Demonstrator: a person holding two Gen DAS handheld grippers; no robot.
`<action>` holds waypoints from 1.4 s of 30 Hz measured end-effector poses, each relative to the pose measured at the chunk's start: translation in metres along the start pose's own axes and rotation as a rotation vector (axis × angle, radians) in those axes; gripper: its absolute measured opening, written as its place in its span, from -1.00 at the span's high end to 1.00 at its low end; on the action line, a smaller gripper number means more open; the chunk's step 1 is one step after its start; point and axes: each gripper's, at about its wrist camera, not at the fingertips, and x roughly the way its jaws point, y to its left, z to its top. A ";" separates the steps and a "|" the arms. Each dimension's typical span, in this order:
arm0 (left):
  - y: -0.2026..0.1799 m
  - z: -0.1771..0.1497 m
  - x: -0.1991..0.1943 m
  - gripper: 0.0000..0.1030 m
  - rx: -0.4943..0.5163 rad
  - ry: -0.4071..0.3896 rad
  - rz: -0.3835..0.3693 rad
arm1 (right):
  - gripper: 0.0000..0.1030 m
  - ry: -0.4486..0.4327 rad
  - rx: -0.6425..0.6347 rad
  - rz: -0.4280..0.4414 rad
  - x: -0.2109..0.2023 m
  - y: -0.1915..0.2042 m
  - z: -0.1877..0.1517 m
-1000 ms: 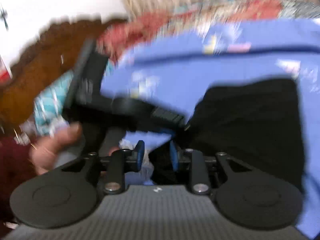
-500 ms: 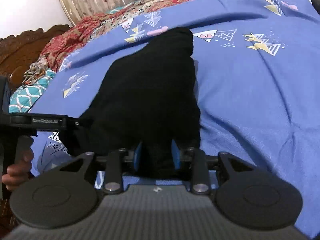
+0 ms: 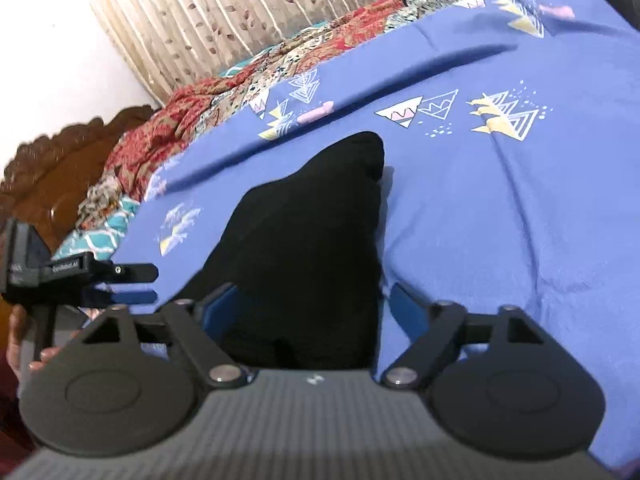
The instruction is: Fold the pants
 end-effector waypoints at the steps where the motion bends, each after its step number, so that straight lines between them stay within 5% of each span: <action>1: 0.003 0.004 0.009 -1.00 -0.026 0.017 -0.021 | -0.67 0.000 0.007 0.001 0.006 -0.002 0.006; 7: 0.008 -0.002 0.063 -1.00 -0.116 0.131 -0.076 | -0.68 0.001 0.067 0.044 0.046 -0.012 0.026; 13: -0.008 -0.027 0.065 -0.93 -0.046 0.082 -0.119 | -0.73 0.108 0.225 0.154 0.091 -0.025 0.013; 14: -0.010 -0.029 0.063 -0.74 -0.035 0.071 -0.109 | -0.71 0.110 0.197 0.143 0.091 -0.017 0.014; 16: -0.013 -0.023 0.059 -0.36 -0.041 0.068 -0.100 | -0.34 0.129 0.208 0.149 0.090 -0.012 0.020; 18: -0.017 -0.008 0.052 -0.09 -0.060 0.065 -0.137 | -0.06 0.119 0.227 0.189 0.084 -0.008 0.032; 22: -0.053 0.049 0.025 -0.05 0.072 -0.069 -0.189 | -0.03 -0.001 0.034 0.228 0.070 0.039 0.080; 27: -0.087 0.131 0.003 -0.07 0.267 -0.310 -0.138 | -0.04 -0.227 -0.130 0.284 0.076 0.076 0.162; 31: -0.074 0.182 0.036 -0.10 0.248 -0.365 -0.064 | -0.06 -0.318 -0.140 0.273 0.124 0.066 0.201; 34: -0.040 0.199 0.093 -0.18 0.168 -0.328 0.028 | -0.06 -0.239 -0.064 0.154 0.190 0.040 0.195; 37: 0.012 0.193 0.181 -0.20 0.031 -0.094 0.208 | -0.14 0.037 0.044 -0.065 0.272 0.001 0.169; 38: 0.022 0.183 0.186 -0.40 0.012 -0.141 0.172 | -0.33 0.048 0.090 -0.098 0.282 -0.014 0.156; 39: 0.021 0.176 0.178 -0.41 0.014 -0.199 0.149 | -0.37 -0.009 0.135 -0.038 0.272 -0.021 0.153; 42: 0.015 0.168 0.165 -0.41 -0.001 -0.187 0.137 | -0.40 0.048 0.113 -0.026 0.254 -0.018 0.162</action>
